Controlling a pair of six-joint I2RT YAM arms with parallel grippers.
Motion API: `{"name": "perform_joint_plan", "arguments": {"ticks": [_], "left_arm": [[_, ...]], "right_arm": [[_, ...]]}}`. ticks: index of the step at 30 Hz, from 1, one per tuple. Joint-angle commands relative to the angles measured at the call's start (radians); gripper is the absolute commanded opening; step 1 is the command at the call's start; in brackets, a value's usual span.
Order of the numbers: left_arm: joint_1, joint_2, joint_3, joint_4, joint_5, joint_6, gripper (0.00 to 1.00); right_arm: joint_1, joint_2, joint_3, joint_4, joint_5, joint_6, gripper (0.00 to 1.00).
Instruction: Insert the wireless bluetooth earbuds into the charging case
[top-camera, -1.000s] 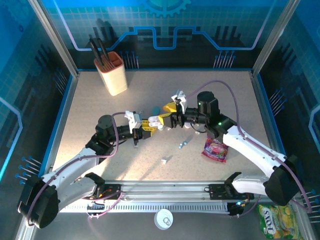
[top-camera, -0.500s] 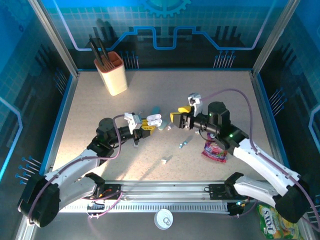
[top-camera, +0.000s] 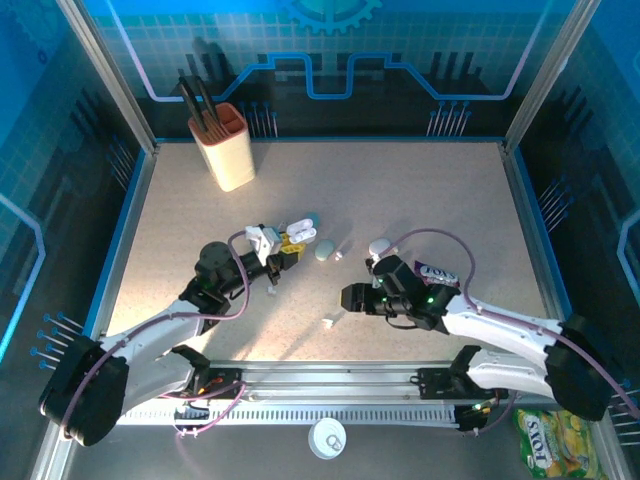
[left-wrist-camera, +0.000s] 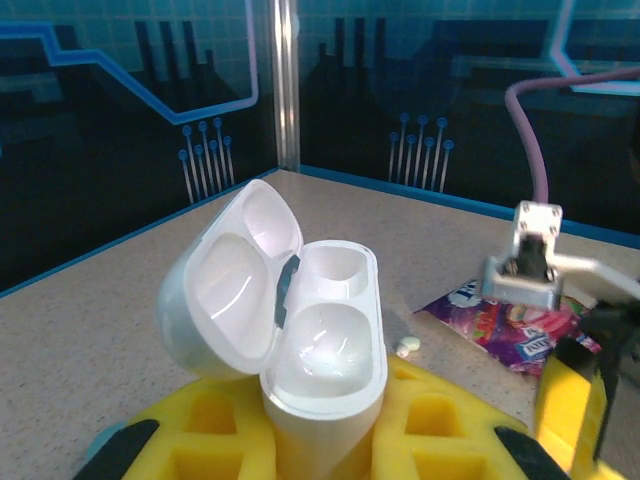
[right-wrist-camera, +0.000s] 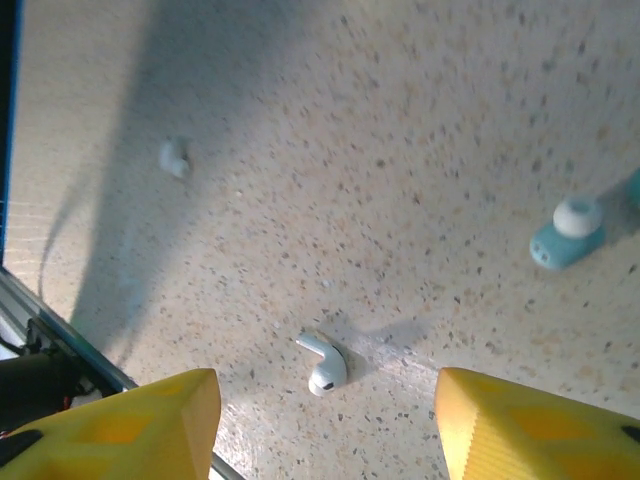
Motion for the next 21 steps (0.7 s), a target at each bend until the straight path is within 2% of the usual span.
{"name": "perform_joint_plan", "arguments": {"ticks": [1, 7, 13, 17, 21], "left_arm": [[0.004, -0.033, -0.010, 0.062, -0.041, 0.028, 0.02], [0.007, -0.065, 0.012, -0.013, -0.006, 0.030, 0.02], [0.007, -0.084, 0.006, -0.028, -0.002, 0.028, 0.02], [0.007, -0.077, 0.011, -0.033, 0.024, 0.025, 0.05], [0.007, -0.074, 0.015, -0.033, 0.026, 0.024, 0.06]], "right_arm": [[0.041, 0.076, -0.005, 0.089, -0.014, 0.080, 0.57], [0.094, 0.235, 0.027, 0.156, -0.086, 0.087, 0.54], [0.095, 0.359, 0.047, 0.238, -0.165, 0.094, 0.50], [0.095, 0.400, 0.054, 0.256, -0.187, 0.101, 0.39], [0.094, 0.399, 0.049, 0.253, -0.194, 0.108, 0.33]]}}
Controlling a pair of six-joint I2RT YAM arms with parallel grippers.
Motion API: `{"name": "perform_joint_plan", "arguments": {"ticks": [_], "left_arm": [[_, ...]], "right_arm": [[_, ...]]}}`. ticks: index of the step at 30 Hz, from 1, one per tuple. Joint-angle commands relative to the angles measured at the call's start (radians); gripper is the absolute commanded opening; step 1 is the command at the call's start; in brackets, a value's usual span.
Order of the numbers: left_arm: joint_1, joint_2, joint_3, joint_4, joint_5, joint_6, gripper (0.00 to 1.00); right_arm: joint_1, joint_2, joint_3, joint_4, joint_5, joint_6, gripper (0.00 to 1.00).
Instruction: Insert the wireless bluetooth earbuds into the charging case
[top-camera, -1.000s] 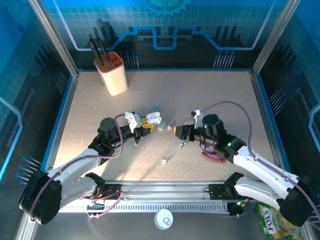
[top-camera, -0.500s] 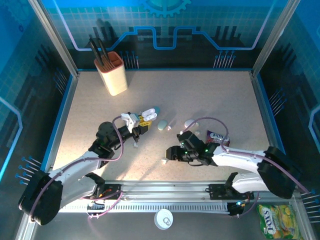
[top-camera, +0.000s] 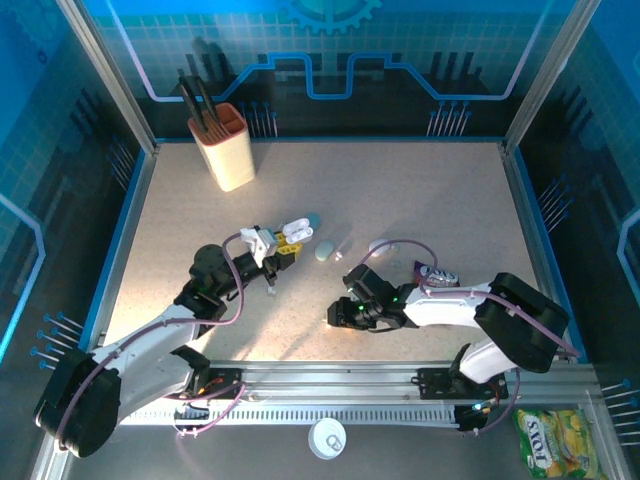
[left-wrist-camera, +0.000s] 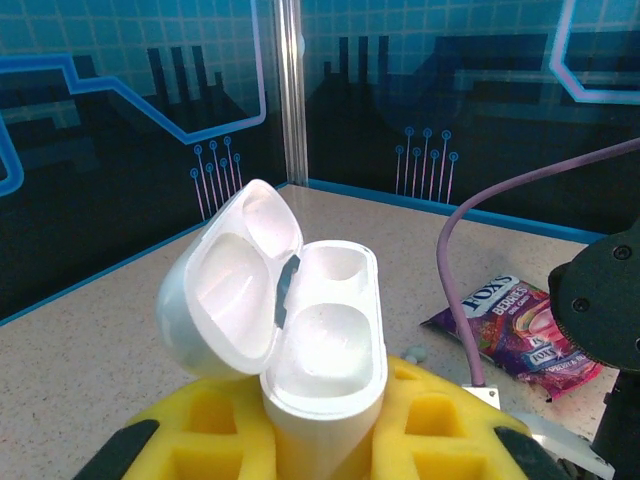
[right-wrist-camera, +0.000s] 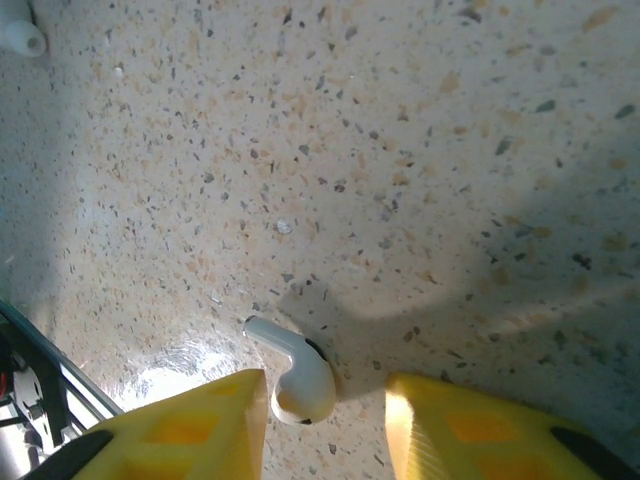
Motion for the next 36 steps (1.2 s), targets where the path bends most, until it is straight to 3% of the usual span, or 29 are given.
{"name": "perform_joint_plan", "arguments": {"ticks": [1, 7, 16, 22, 30, 36], "left_arm": [[0.003, -0.007, 0.019, 0.002, 0.023, 0.010, 0.06], [0.004, -0.001, 0.019, 0.006, 0.025, 0.009, 0.06], [0.005, 0.000, 0.024, -0.005, 0.044, 0.004, 0.06], [0.004, -0.015, 0.024, -0.028, 0.046, 0.011, 0.06], [0.004, -0.009, 0.025, -0.061, 0.051, 0.030, 0.06], [0.004, 0.010, 0.034, -0.103, 0.064, 0.050, 0.06]], "right_arm": [[0.016, 0.039, 0.012, 0.085, -0.075, 0.013, 0.32], [0.018, 0.021, 0.013, 0.076, -0.085, 0.003, 0.26], [0.010, 0.097, 0.036, 0.093, -0.120, 0.000, 0.28], [-0.009, 0.107, 0.057, 0.057, -0.120, -0.032, 0.25], [-0.059, 0.047, 0.096, -0.078, -0.049, -0.214, 0.21], [-0.119, -0.052, 0.106, -0.178, 0.030, -0.464, 0.21]]}}
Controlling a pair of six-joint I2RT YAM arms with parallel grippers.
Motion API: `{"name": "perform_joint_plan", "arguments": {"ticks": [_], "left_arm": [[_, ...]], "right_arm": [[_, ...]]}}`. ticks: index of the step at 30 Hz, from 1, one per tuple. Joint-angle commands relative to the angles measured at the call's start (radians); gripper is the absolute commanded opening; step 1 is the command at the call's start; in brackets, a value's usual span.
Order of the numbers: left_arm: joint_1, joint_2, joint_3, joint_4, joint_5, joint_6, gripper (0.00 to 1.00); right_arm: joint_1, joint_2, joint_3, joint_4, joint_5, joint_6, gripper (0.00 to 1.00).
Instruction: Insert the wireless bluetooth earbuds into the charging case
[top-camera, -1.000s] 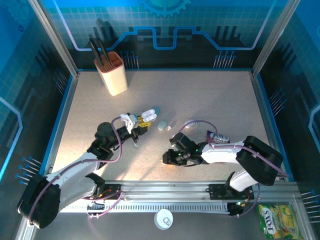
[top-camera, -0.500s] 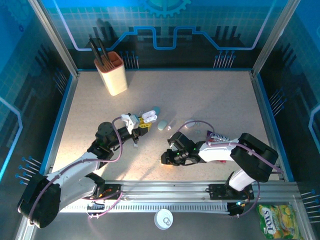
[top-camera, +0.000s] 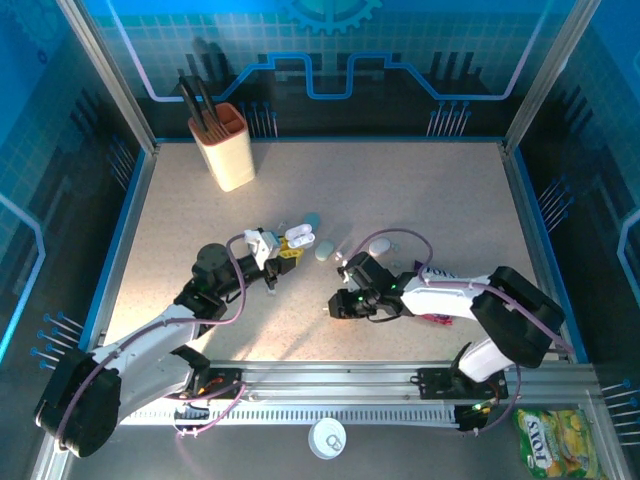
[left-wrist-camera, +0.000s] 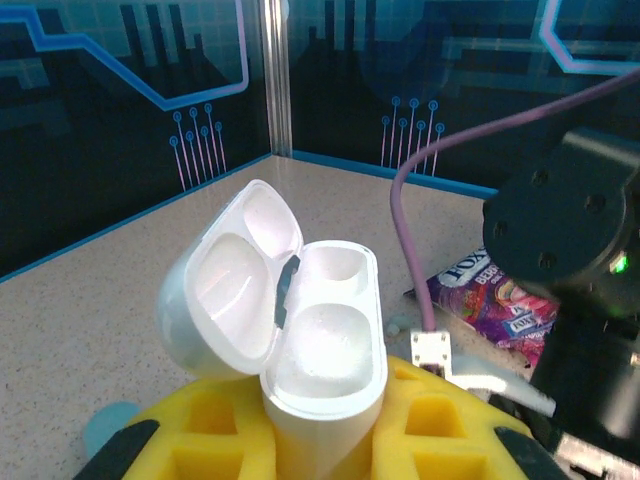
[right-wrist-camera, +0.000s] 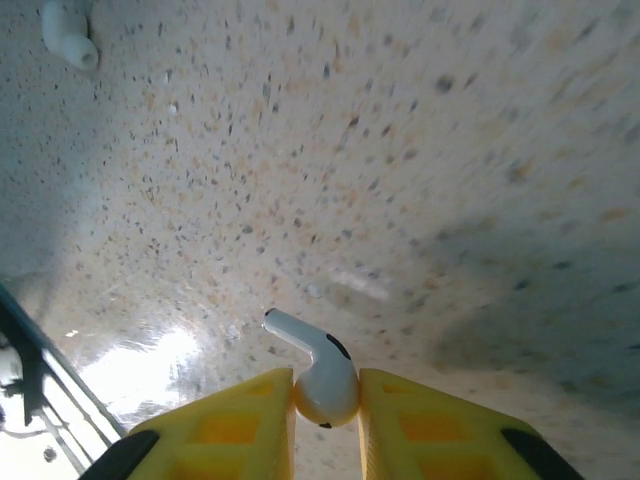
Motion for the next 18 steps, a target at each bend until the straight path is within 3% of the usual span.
{"name": "perform_joint_plan", "arguments": {"ticks": [1, 7, 18], "left_arm": [[0.004, 0.013, 0.038, -0.047, 0.036, 0.045, 0.06], [0.003, 0.053, 0.072, -0.144, 0.098, 0.083, 0.07], [0.002, 0.140, 0.110, -0.198, 0.180, 0.119, 0.08]], "right_arm": [[-0.034, -0.089, 0.028, -0.111, 0.088, -0.237, 0.21], [-0.072, -0.250, 0.058, -0.266, 0.247, -0.486, 0.20], [-0.039, -0.458, 0.171, -0.330, 0.367, -0.773, 0.21]]}}
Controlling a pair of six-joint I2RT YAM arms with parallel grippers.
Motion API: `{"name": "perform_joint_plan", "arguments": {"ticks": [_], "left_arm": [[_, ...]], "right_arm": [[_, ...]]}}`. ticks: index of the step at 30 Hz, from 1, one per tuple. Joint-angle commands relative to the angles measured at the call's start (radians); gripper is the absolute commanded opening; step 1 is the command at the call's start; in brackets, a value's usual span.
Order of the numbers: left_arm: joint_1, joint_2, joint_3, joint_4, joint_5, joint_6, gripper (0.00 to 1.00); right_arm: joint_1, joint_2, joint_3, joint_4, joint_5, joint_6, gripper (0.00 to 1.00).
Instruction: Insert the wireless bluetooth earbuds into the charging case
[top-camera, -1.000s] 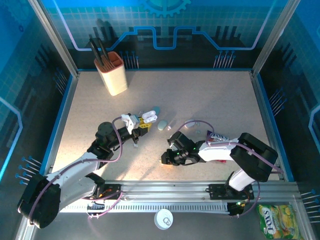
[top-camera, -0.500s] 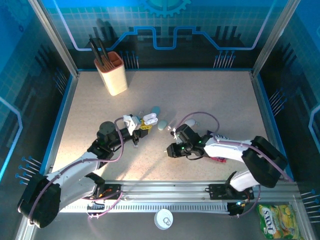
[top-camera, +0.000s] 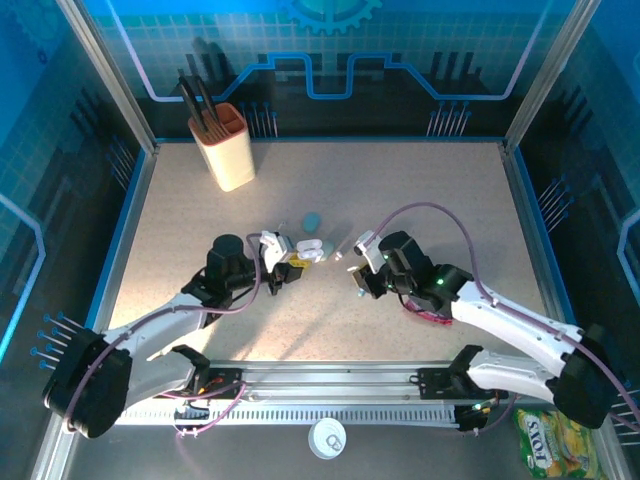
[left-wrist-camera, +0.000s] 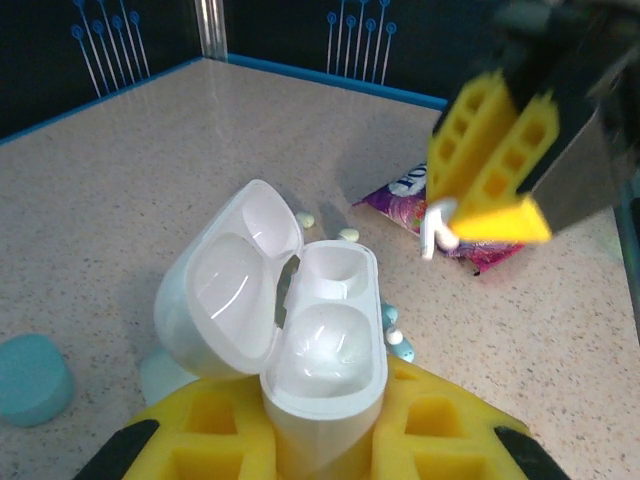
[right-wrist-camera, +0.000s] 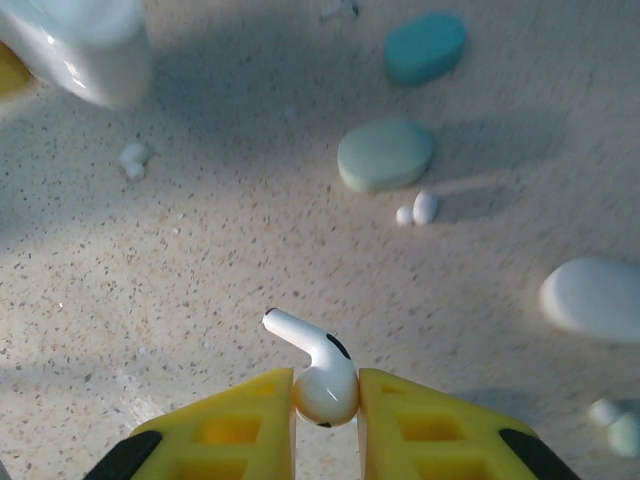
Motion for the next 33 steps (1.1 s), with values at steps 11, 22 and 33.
{"name": "perform_joint_plan", "arguments": {"ticks": [11, 22, 33], "left_arm": [[0.001, 0.036, 0.048, -0.029, 0.110, 0.051, 0.08], [0.001, 0.027, 0.062, -0.059, 0.178, 0.035, 0.07], [0.001, 0.025, 0.074, -0.080, 0.200, 0.033, 0.07]], "right_arm": [[0.159, 0.082, 0.247, -0.030, 0.203, -0.378, 0.20], [0.243, 0.192, 0.318, -0.013, 0.226, -0.530, 0.20], [0.276, 0.242, 0.341, -0.008, 0.207, -0.566, 0.20]]}}
